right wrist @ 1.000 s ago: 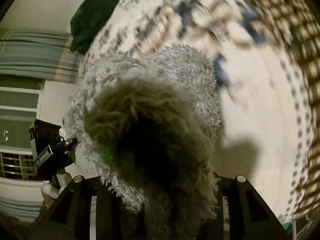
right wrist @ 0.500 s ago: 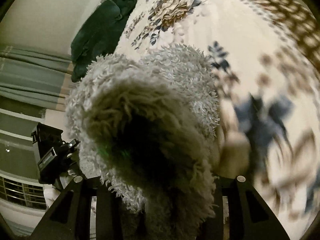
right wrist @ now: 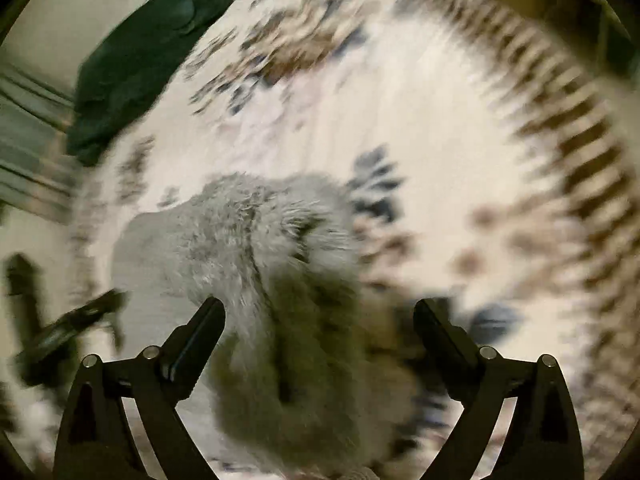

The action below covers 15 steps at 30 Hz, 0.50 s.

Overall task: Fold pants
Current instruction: 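Open both grippers and pull them back from the folded fleece square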

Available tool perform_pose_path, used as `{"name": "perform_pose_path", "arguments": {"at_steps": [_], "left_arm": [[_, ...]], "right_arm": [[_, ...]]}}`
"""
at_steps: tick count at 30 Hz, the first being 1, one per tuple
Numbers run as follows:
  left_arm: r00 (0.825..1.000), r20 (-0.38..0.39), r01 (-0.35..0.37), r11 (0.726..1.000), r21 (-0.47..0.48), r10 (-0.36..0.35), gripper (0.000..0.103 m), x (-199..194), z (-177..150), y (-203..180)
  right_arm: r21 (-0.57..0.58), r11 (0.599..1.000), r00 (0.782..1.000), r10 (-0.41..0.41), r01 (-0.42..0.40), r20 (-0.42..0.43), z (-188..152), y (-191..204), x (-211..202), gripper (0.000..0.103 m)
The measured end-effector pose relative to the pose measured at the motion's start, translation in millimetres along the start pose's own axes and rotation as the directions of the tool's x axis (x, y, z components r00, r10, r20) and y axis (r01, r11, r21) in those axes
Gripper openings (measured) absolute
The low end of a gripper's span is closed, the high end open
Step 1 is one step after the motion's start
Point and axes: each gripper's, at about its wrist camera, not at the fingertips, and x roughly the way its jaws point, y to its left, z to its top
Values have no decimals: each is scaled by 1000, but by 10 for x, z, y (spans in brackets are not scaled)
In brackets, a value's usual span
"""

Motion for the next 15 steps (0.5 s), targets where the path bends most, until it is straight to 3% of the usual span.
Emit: {"name": "perform_pose_path", "arguments": {"at_steps": [2,5,15], "left_arm": [[997,20,-71,997,20,70,80,-173,-123,-73],[991,44,-124,992,22,123,80,-506,-358,-229],[973,130,-200,978,54,192,80,-1738,-811,-833]], "right_arm": [[-60,990,989,-127,132,75,-212,146,-325,98],[-72,977,975,-191,200,109,-499,289,-659,101],[-38,978,960,-191,203,204,-1254,472,-2256,101]]}}
